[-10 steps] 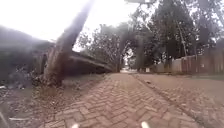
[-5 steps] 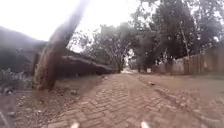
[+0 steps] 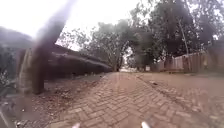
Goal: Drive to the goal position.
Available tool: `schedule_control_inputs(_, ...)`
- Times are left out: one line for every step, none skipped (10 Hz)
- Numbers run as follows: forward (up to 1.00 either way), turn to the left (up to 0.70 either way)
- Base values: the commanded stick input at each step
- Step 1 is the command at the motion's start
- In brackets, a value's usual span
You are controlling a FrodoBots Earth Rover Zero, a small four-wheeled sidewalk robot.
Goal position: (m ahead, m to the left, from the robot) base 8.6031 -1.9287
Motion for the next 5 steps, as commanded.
schedule_control_inputs(0.70, 0.09)
schedule_control_inputs(0.70, 0.08)
schedule_control_inputs(0.70, 0.07)
schedule_control_inputs(0.70, 0.04)
schedule_control_inputs(0.70, 0.03)
